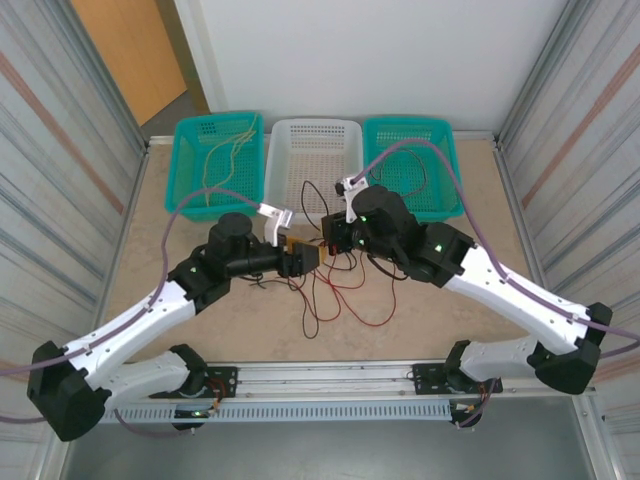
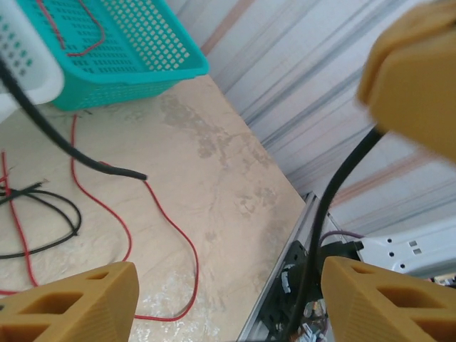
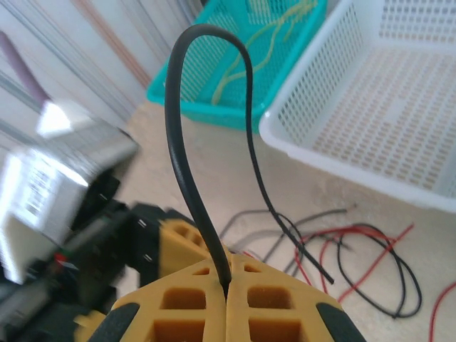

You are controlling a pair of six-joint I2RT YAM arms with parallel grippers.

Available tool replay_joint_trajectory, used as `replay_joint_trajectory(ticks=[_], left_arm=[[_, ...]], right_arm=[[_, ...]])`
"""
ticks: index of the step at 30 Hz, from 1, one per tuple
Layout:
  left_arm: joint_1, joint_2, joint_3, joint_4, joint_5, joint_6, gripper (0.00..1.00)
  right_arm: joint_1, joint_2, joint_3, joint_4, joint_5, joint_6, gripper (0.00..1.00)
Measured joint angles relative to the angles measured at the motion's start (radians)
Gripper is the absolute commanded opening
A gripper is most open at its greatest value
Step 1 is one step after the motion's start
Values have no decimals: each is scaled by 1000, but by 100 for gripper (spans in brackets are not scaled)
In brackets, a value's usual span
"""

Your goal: Untangle the cables

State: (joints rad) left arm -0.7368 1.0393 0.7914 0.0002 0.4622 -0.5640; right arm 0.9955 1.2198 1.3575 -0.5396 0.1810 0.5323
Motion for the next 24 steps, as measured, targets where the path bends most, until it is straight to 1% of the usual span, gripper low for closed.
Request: replay_joint_trajectory(ticks=[3, 5, 6, 9, 12, 14, 16, 19, 24], left_arm=[[-23, 41, 12, 2, -10, 21, 53], [-30, 66, 12, -3, -15, 30, 42], [-31, 74, 10, -3, -17, 27, 40], [-31, 78, -18, -6, -34, 28, 38], [-31, 70, -53, -42, -68, 28, 38], [-31, 60, -74, -79, -97, 29, 42], [-31, 37, -97, -115, -126, 35, 53], [-31, -13, -114, -170, -154, 43, 66], [-13, -97, -83, -256, -177, 89, 78]], right_arm=[[0, -33, 0, 31, 12, 6, 0], [0, -55, 0, 50, 26, 6, 0], [0, -66, 1, 57, 30, 6, 0], [-1, -95, 10, 70, 37, 5, 0], [-1, -118, 27, 84, 49, 5, 0], [-1, -135, 34, 91, 59, -2, 0], [-1, -151, 41, 93, 70, -11, 0], [-1, -173, 43, 95, 88, -22, 0], [-1, -179, 53, 95, 101, -28, 0]])
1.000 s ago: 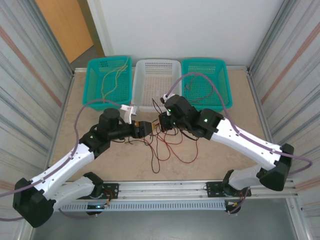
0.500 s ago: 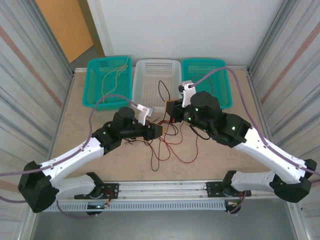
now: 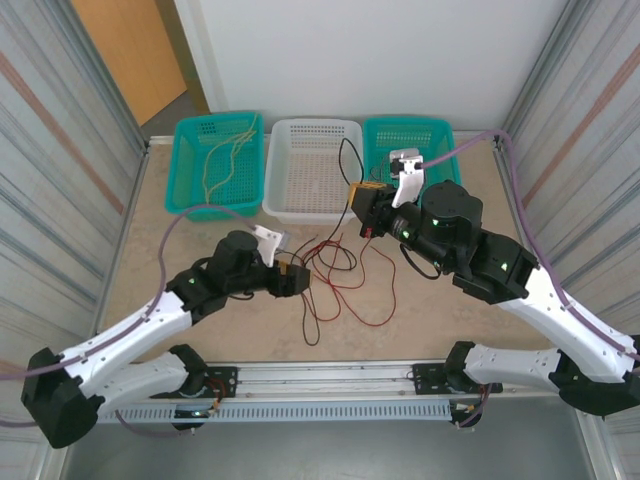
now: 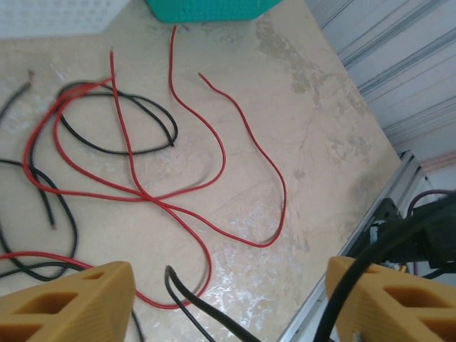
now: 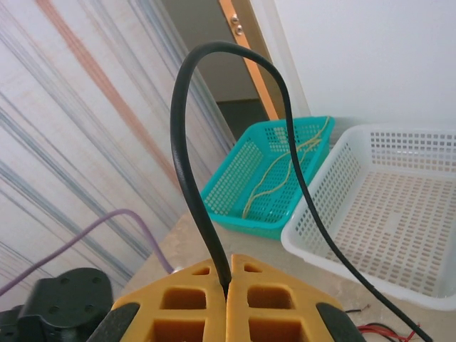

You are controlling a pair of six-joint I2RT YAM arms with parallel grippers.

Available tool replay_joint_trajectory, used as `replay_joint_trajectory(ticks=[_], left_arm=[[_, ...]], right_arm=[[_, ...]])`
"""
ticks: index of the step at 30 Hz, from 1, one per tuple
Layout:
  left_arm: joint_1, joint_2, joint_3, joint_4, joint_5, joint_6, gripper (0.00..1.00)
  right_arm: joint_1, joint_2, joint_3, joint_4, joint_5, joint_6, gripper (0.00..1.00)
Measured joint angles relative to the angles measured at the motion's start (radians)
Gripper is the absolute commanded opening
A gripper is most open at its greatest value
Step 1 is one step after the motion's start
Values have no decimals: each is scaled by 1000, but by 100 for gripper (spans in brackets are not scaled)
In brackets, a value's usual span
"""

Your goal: Untangle the cables

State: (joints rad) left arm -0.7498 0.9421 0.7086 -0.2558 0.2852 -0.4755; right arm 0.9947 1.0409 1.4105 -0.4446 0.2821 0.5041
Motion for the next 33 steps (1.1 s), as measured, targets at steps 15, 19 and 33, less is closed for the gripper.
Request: replay_joint_trajectory(ticks=[15, 19, 33], left_arm=[[23, -64, 333, -99, 57, 258, 81], [22, 30, 340, -41, 112, 254, 73], [21, 197, 370, 84, 244, 198, 51]], right_arm=[[0, 7, 21, -2, 1, -12, 0], [0, 21, 33, 0, -21, -12, 0], [0, 81, 39, 8, -71, -11, 0]])
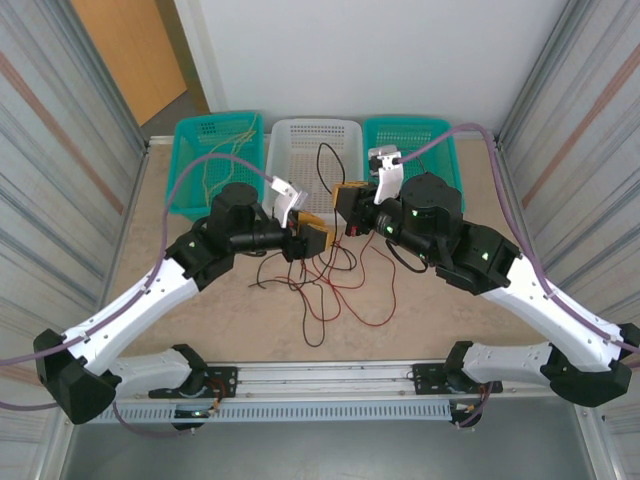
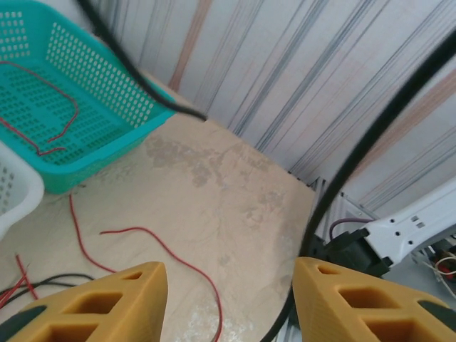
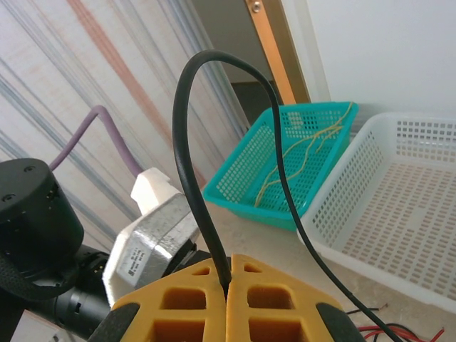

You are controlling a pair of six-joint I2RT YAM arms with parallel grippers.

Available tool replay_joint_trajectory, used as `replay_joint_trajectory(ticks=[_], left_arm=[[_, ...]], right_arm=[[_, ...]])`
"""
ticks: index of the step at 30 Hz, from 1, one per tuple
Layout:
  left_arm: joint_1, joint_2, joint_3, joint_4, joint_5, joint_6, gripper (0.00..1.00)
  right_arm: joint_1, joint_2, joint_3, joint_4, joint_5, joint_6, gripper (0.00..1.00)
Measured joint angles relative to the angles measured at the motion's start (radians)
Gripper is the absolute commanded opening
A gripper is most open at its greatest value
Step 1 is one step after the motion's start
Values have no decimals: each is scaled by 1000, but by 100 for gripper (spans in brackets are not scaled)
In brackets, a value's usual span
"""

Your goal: Untangle the cables

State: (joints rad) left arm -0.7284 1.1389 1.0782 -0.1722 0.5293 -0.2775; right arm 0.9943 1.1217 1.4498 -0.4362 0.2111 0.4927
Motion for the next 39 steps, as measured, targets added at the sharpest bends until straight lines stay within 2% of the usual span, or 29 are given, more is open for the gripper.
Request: replay_joint_trajectory(ticks=[3, 5, 9, 12, 16, 18, 19, 20, 23, 24, 27, 33, 36, 39], left_arm=[[0, -1, -2, 22, 19, -14, 52], [0, -10, -12, 50, 31, -25, 49], [0, -11, -18, 79, 49, -47, 27], [0, 2, -19, 103, 55, -66, 14], [0, 29, -19, 133, 54, -82, 0], [0, 39, -20, 140, 49, -90, 0], [0, 42, -21, 142, 46, -90, 0], [0, 43, -23, 145, 39, -90, 0], [0, 43, -27, 155, 14, -98, 0], [0, 43, -28, 162, 1, -99, 0], [14, 39, -27, 166, -40, -119, 0], [148, 39, -18, 162, -59, -237, 0], [157, 39, 10, 152, -62, -283, 0], [161, 35, 31, 161, -58, -340, 0]], right_arm=[[-2, 1, 0, 2, 0, 0, 0], [-2, 1, 0, 3, -2, 0, 0], [-8, 1, 0, 7, -3, 0, 0], [-8, 0, -1, 13, -3, 3, 0], [-8, -8, -21, 22, -3, 6, 0], [-13, -12, -35, 25, -3, 15, 0], [-14, -15, -42, 26, -2, 20, 2], [-17, -18, -50, 27, -3, 23, 13], [-25, -30, -75, 34, -2, 38, 64], [-26, -37, -90, 35, -1, 42, 76], [-31, -50, -148, 32, 5, 56, 79], [-25, -56, -387, 60, -35, 117, 70], [-8, -13, -491, 75, -90, 132, 73], [0, 71, -521, 92, -140, 133, 73]])
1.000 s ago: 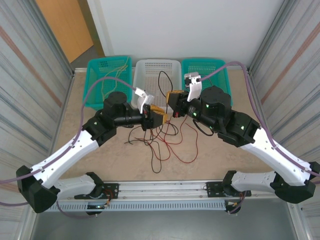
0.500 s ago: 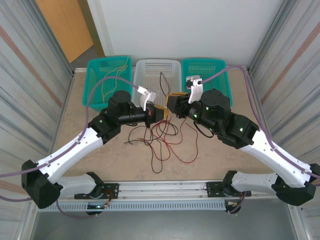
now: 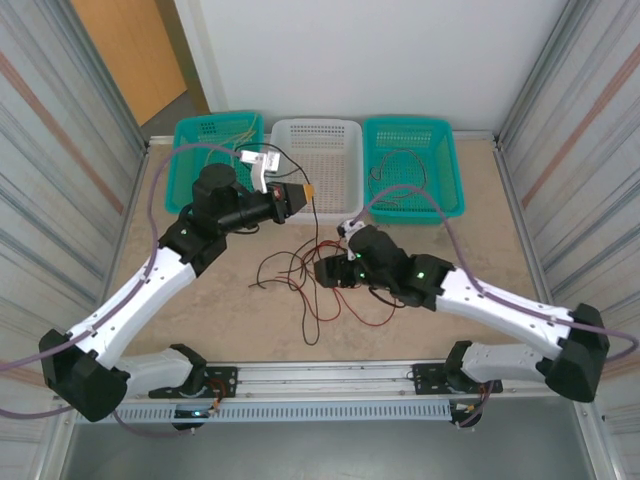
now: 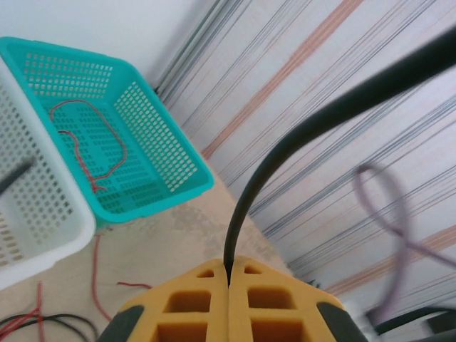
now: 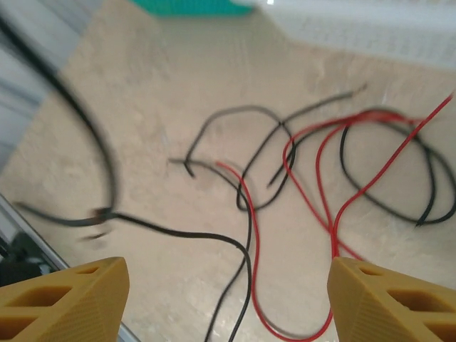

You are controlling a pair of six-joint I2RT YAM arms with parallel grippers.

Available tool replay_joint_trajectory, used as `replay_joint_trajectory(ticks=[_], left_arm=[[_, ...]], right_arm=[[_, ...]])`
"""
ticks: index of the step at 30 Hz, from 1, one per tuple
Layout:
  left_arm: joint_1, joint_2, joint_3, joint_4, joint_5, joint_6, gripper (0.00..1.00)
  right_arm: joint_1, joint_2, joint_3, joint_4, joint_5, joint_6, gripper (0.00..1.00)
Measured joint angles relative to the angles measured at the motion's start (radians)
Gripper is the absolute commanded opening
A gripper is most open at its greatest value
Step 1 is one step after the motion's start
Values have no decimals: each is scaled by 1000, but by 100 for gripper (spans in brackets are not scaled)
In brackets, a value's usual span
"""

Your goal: Untangle the cables

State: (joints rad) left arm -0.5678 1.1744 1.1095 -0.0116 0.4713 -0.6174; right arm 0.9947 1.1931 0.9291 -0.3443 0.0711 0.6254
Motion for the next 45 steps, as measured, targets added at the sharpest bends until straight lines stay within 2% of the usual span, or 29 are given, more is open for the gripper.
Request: replay_joint_trajectory(ticks=[7, 8, 10, 13, 19, 23, 26, 29, 33, 41, 42, 44, 45], left_arm=[[21, -2, 50, 8, 7, -94, 0], [27, -3, 60, 9, 9, -102, 0], [53, -9, 83, 10, 18, -126, 0], [105, -18, 121, 8, 32, -157, 0], [226, 6, 282, -37, 42, -177, 0], [321, 101, 446, -44, 56, -215, 0], [354, 187, 515, -39, 63, -246, 0], [356, 258, 529, -50, 70, -263, 0], [316, 486, 746, -90, 102, -240, 0], [227, 873, 936, -203, 100, -136, 0], [220, 916, 963, -231, 92, -118, 7], [210, 996, 1012, -282, 79, -85, 42], [206, 1025, 1025, -303, 76, -71, 52]], right_arm=[[-2, 238, 11, 109, -55, 18, 62], [-2, 259, 11, 121, -61, 23, 57], [-6, 304, 11, 148, -75, 41, 31], [-13, 345, 11, 163, -78, 84, 0], [-16, 360, 11, 108, -64, 181, 0], [-17, 364, -7, 57, -51, 256, 0], [-24, 364, -44, 38, -48, 298, 0], [-29, 364, -60, 10, -48, 322, 0], [-14, 331, -62, 7, -35, 333, 0], [24, 219, -62, -10, 8, 341, 0], [27, 205, -62, -16, 14, 343, 0], [27, 165, -62, -35, 29, 344, 0], [27, 145, -62, -43, 37, 344, 0]])
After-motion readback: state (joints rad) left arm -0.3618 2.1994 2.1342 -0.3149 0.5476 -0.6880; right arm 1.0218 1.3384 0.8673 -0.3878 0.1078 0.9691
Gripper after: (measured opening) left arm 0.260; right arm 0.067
